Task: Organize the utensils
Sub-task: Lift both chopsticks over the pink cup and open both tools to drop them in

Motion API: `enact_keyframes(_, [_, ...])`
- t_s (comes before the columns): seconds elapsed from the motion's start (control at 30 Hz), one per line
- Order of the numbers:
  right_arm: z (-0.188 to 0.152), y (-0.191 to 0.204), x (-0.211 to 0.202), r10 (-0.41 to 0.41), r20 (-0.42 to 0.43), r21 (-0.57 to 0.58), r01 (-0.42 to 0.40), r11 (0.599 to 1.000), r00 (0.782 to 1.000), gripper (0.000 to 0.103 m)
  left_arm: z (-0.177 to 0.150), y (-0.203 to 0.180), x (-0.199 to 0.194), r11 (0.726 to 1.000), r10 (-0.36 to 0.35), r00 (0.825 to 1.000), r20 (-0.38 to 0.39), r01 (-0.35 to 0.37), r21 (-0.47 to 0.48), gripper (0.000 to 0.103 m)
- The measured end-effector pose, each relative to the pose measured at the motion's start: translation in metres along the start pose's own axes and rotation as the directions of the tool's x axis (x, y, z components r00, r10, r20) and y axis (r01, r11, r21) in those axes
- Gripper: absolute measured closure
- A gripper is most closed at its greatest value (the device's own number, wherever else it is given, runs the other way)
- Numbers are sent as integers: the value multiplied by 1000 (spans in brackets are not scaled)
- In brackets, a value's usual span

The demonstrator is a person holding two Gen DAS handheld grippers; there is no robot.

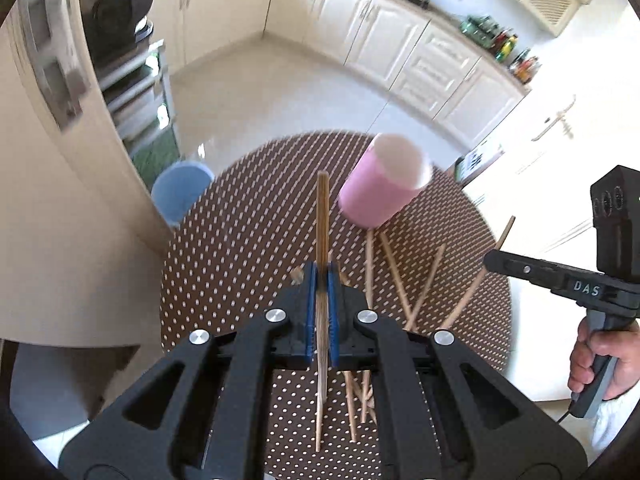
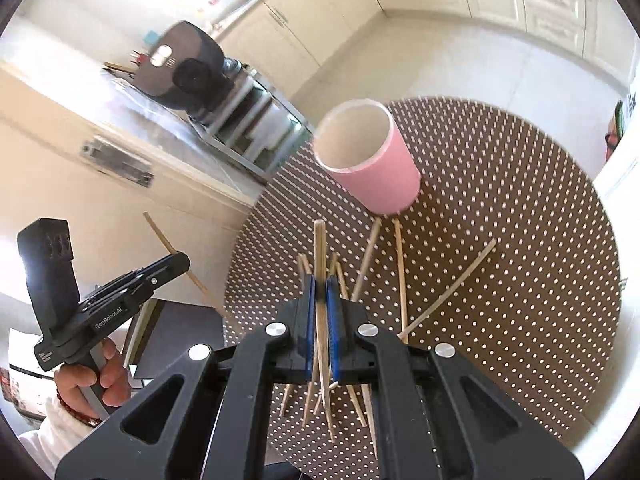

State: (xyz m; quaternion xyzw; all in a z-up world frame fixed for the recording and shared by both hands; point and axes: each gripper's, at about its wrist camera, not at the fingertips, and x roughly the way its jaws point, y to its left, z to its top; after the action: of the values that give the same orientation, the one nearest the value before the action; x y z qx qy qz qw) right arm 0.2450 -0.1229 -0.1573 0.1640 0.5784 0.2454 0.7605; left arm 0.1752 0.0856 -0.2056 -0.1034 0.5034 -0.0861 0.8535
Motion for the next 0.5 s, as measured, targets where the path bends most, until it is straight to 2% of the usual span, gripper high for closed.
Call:
enact_keyframes(0.23, [11, 26, -43, -2, 105, -75, 10, 997, 994, 98, 18, -26, -44, 997, -57, 991, 123, 51, 54, 97])
enact_keyframes(0.37, [23, 37, -67, -15, 175, -118, 36, 992, 984, 98, 35, -45, -64, 993, -100, 976, 194, 87, 73, 97])
enact_keyframes(0.5, [45, 49, -94, -31, 258, -159, 74, 985, 966, 98, 56, -64, -74, 990, -116, 960, 253, 92, 103, 97])
